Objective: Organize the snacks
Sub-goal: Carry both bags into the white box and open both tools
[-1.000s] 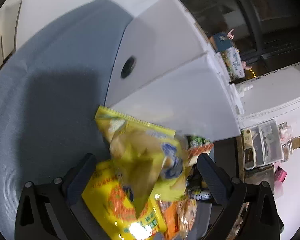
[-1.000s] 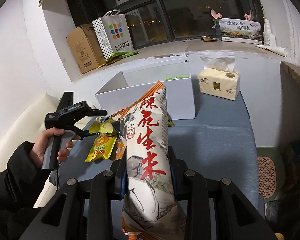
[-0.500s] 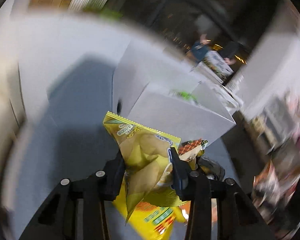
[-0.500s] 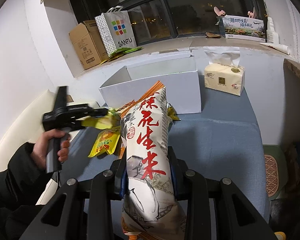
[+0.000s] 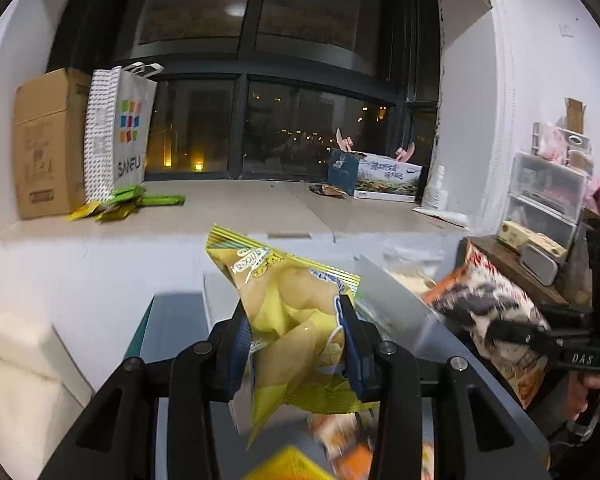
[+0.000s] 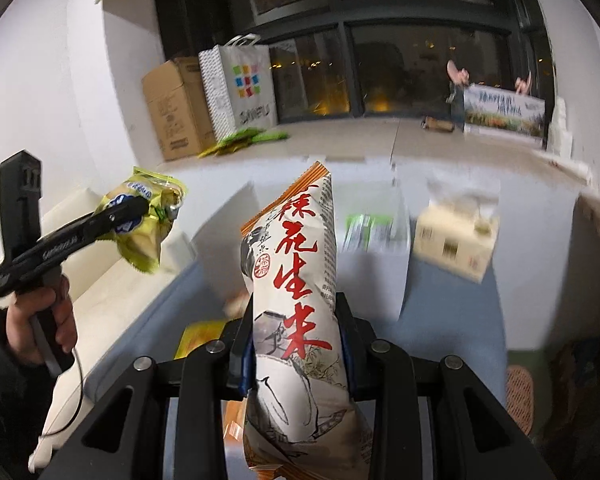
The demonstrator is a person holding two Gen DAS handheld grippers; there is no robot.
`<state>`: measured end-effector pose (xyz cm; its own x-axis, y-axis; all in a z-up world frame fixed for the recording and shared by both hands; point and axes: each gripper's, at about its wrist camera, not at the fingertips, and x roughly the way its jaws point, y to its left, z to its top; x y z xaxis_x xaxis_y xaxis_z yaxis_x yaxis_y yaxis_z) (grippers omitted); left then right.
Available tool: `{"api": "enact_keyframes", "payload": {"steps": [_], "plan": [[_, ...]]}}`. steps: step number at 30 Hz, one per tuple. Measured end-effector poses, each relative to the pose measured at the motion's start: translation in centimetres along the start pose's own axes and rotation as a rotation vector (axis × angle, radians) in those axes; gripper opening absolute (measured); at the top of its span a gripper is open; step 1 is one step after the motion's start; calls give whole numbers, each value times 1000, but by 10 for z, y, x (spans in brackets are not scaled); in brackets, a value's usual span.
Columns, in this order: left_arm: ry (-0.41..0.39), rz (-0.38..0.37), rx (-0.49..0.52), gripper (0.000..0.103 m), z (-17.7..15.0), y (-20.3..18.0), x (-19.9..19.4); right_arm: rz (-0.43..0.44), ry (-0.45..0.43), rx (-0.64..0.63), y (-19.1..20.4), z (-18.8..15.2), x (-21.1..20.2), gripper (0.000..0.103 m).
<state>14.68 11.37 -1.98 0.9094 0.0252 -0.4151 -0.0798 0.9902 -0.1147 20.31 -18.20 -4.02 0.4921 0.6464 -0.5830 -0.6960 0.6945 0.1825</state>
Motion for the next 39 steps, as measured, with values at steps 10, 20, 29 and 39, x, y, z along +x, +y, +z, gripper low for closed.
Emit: {"api": "enact_keyframes", "payload": {"steps": [10, 20, 29, 39], "plan": [[219, 64, 4, 44, 28, 11, 144, -133, 110, 132, -52, 114, 125, 36], [311, 154, -4, 103, 9, 13, 160, -60, 175, 200, -49, 115, 188, 103], [244, 115, -16, 103, 14, 7, 108, -100, 102, 139, -35, 113, 147, 103], [143, 21, 2, 103, -16, -20, 11, -92, -11, 20, -5, 64, 66, 103]]}}
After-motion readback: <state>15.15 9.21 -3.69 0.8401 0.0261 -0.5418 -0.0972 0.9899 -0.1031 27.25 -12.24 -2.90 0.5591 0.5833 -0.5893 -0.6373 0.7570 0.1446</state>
